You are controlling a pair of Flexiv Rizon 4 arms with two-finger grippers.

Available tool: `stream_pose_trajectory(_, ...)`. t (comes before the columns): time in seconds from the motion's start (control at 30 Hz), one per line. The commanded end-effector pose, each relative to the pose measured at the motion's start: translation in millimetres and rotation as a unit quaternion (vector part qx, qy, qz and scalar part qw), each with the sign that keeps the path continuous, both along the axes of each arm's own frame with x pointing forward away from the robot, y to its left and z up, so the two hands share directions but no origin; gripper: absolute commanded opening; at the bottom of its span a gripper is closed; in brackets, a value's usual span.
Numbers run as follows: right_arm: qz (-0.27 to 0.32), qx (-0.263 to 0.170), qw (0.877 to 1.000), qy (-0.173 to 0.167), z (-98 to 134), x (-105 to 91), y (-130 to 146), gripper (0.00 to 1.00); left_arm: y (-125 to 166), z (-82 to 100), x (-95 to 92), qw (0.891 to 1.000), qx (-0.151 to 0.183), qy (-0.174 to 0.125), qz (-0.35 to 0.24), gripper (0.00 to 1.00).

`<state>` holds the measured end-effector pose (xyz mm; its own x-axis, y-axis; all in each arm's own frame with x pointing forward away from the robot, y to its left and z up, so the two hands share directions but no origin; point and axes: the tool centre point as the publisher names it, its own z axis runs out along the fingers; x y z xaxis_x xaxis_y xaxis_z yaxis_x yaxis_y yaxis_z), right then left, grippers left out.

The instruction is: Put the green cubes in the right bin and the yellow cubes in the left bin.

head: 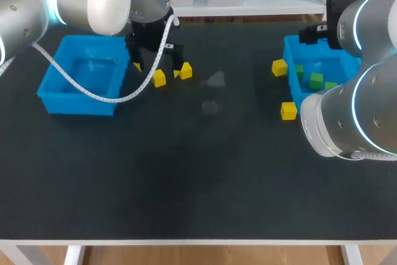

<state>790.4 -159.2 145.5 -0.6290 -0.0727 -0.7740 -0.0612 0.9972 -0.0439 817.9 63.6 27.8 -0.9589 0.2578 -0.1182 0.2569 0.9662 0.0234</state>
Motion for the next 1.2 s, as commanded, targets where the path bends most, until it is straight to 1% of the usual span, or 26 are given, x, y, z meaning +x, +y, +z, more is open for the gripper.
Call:
stream_pose_trajectory(0.03, 0.003, 0.002, 1.000, 0.002, 0.6, 0.1, -1.5, 1.00, -0.5, -8.5, 7.3, 1.000, 0.006, 0.008, 0.000, 1.00)
stream_pose_trajectory(0.2, 0.003, 0.002, 1.000, 0.002, 0.6, 0.1, -1.5, 1.00, -1.3, -19.5, 16.9, 1.000, 0.020, 0.008, 0.003, 1.00)
stream_pose_trajectory(0.43, 0.003, 0.002, 1.000, 0.002, 0.6, 0.1, -1.5, 1.00, -7.2, -23.4, 26.1, 1.000, 0.028, 0.005, -0.001, 1.00)
stream_pose_trajectory(0.57, 0.003, 0.002, 1.000, 0.002, 0.6, 0.1, -1.5, 1.00, -9.1, -26.2, 28.4, 0.999, 0.032, 0.009, -0.005, 1.00)
stream_pose_trajectory(0.6, 0.003, 0.002, 1.000, 0.002, 0.6, 0.1, -1.5, 1.00, -9.1, -26.4, 28.4, 0.999, 0.033, 0.009, -0.003, 0.53)
stream_pose_trajectory(0.63, 0.003, 0.002, 1.000, 0.002, 0.6, 0.1, -1.5, 1.00, -9.3, -26.8, 28.2, 0.999, 0.033, 0.009, -0.003, 0.09)
stream_pose_trajectory(0.67, 0.003, 0.002, 1.000, 0.002, 0.6, 0.1, -1.5, 1.00, -10.0, -27.6, 27.6, 0.999, 0.035, 0.012, -0.009, 0.00)
stream_pose_trajectory(0.9, 0.003, 0.002, 1.000, 0.002, 0.6, 0.1, -1.5, 1.00, -13.2, -25.2, 23.8, 0.999, 0.033, 0.010, -0.016, 0.00)
stream_pose_trajectory(1.2, 0.003, 0.002, 1.000, 0.002, 0.6, 0.1, -1.5, 1.00, -9.9, -13.4, 17.6, 0.999, 0.024, -0.002, -0.024, 0.00)
